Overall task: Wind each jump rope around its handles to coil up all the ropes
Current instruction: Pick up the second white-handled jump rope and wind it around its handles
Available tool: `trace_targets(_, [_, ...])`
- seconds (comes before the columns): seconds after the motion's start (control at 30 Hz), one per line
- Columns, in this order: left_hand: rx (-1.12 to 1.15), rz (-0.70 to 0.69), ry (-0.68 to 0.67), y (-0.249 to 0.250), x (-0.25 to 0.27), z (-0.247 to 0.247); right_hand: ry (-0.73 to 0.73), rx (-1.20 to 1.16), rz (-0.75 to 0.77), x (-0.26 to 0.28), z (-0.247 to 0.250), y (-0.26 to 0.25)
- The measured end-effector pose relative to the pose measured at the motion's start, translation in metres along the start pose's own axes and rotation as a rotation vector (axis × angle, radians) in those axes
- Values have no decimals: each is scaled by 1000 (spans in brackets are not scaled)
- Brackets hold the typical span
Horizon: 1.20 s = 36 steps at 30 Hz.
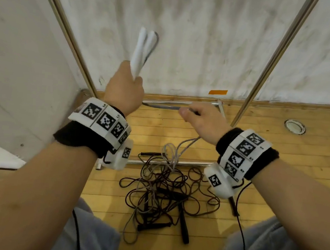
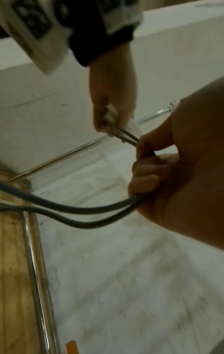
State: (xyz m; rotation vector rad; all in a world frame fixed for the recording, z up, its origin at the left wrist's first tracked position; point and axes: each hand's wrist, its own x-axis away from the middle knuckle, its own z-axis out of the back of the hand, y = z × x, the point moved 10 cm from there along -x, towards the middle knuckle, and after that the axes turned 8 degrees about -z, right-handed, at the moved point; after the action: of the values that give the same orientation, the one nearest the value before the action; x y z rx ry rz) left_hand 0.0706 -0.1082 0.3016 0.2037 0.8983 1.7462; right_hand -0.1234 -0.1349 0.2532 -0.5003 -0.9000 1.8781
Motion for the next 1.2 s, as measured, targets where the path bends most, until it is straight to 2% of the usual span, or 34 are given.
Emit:
trace_targets(0.13, [-260, -107, -331, -1, 17, -38, 153, 51, 73, -1, 27, -8])
trace_targets(0.3, [-263, -305, -630, 24, 47, -76, 267, 105, 137, 2, 47, -21])
trace_targets(0.37, [-386, -359, -712, 27, 61, -90, 263, 147, 187, 5, 47, -30])
trace_targets(0.43, [-479, -350, -766, 23, 72, -102, 264, 215, 227, 7, 45, -37])
trace_targets(0.57, [-429, -338, -854, 27, 81, -111, 285, 166, 62, -2, 61, -15])
trace_targets(0.67, [-290, -365, -854, 40, 75, -96, 178, 29, -29, -11, 67, 4])
trace_targets(0.77, [9, -357, -798, 57, 68, -76, 56, -163, -73, -13, 64, 11])
trace_targets(0.9, [466, -175, -605, 60, 53, -55, -21, -408, -73, -12, 48, 9])
trace_targets(1.0, [608, -57, -472, 53, 47, -48, 16, -283, -44, -11, 37, 1])
trace_targets(1.07, [614, -44, -409, 49, 44, -44, 31, -152, -15, -8, 29, -6])
trace_targets(1.2, [675, -5, -281, 41, 39, -38, -57, 76, 19, 4, -6, -18])
